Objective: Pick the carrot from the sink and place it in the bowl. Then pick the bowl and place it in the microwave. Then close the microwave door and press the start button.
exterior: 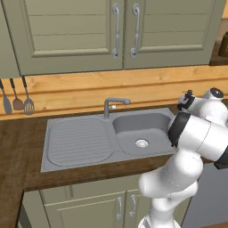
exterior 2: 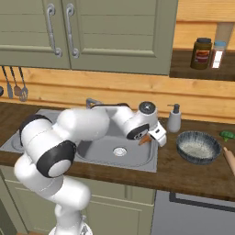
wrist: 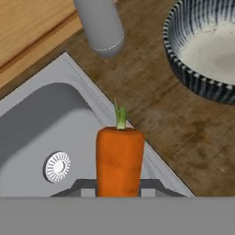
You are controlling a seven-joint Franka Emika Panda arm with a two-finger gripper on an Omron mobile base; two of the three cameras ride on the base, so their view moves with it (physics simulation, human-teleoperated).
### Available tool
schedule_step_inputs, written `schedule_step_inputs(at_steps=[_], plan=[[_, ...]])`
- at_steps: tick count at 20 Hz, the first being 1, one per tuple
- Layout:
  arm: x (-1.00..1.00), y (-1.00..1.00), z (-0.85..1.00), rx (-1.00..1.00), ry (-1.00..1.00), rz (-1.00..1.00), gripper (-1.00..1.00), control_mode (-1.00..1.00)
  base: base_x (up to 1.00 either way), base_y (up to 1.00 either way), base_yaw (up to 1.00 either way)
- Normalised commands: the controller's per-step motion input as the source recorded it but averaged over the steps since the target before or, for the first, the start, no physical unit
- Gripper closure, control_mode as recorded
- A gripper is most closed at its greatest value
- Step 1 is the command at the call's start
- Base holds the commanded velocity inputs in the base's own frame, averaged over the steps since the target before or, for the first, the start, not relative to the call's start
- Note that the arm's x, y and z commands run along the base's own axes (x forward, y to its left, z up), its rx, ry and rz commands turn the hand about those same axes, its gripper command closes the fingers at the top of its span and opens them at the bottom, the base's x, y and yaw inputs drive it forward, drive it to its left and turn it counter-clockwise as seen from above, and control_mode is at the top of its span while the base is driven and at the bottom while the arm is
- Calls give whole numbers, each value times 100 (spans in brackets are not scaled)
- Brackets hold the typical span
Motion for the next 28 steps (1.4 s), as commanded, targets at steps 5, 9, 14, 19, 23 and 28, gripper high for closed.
schedule_step_inputs(at_steps=[5,9,14,19,23,28], plan=[[0,-89,28,0,0,-16,100,-100,0,0,0],[0,-85,8,0,0,-15,100,-100,0,0,0],[0,-79,0,0,0,-16,100,-100,0,0,0],[1,-65,0,0,0,-15,100,-100,0,0,0],[11,-55,-21,0,0,-10,100,-100,0,0,0],[15,-16,-61,0,0,-2,100,-100,0,0,0]])
